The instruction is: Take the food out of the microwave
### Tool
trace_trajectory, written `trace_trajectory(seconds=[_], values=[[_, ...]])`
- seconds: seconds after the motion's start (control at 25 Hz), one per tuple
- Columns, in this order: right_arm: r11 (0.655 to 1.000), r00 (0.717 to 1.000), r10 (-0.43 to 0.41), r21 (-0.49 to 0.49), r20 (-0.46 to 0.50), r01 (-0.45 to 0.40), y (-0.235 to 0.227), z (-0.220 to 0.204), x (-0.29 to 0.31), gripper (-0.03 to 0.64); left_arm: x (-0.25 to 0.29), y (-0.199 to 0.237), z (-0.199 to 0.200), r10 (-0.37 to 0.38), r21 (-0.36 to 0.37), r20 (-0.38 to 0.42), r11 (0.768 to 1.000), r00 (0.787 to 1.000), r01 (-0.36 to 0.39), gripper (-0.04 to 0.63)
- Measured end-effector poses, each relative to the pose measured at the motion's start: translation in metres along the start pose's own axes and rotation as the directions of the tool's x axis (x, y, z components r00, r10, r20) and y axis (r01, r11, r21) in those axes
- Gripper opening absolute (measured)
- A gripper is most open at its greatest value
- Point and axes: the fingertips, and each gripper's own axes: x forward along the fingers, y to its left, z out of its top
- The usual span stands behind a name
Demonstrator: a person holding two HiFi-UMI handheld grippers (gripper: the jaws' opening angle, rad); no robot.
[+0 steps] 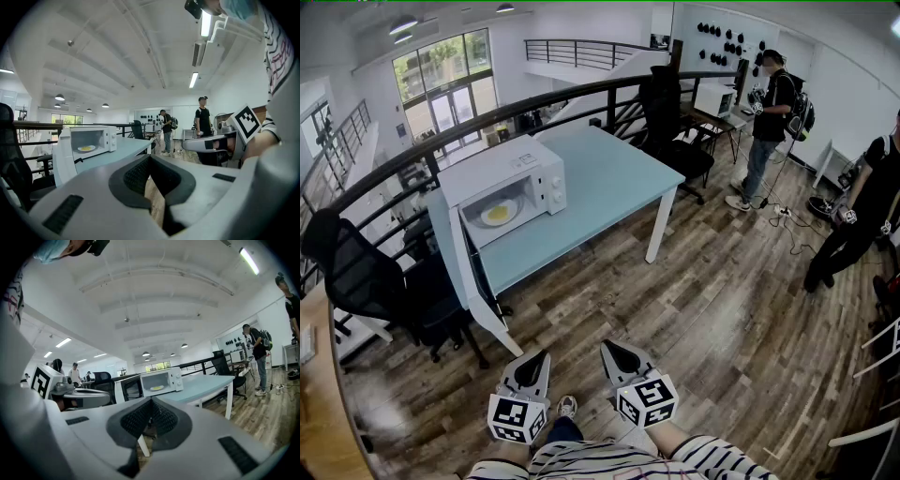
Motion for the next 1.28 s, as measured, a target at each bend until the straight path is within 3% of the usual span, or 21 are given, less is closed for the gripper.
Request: trace_trajectory(seconds=[0.4, 0.92, 1.0, 1.04, 1.08, 1.2, 1.28], values=[[0.998, 1.0, 0.019, 0.052, 0.021, -0.021, -0.024, 0.009, 0.024, 0.03, 0.026, 0.001, -0.004, -0.015, -0.025, -0.012, 1.0, 1.0, 0.015, 0.025], [0.998, 1.0, 0.019, 0.053, 0.024, -0.02, -0.06, 0.044, 0.136, 0.032, 0.122, 0.072, 0.017, -0.078, -0.072, 0.012, 0.994, 0.997, 0.079, 0.027], [0.998, 0.999, 0.019, 0.052, 0.026, -0.02, -0.061, 0.05, 0.153, 0.036, 0.133, 0.086, 0.02, -0.081, -0.084, 0.01, 0.993, 0.997, 0.082, 0.061], [0.998, 0.999, 0.02, 0.054, 0.026, -0.022, -0.061, 0.053, 0.162, 0.04, 0.138, 0.093, 0.022, -0.082, -0.092, 0.008, 0.992, 0.997, 0.082, 0.127], [0.998, 0.999, 0.021, 0.057, 0.026, -0.023, -0.061, 0.055, 0.171, 0.049, 0.143, 0.101, 0.023, -0.082, -0.099, 0.006, 0.992, 0.997, 0.083, 0.158], [0.997, 1.0, 0.023, 0.07, 0.013, -0.023, -0.064, 0.057, 0.198, 0.154, 0.156, 0.121, 0.024, -0.093, -0.106, 0.004, 0.99, 0.996, 0.093, 0.158], [0.997, 1.0, 0.02, 0.074, 0.004, -0.02, -0.066, 0.057, 0.212, 0.159, 0.163, 0.13, 0.024, -0.103, -0.109, 0.001, 0.989, 0.995, 0.102, 0.158]])
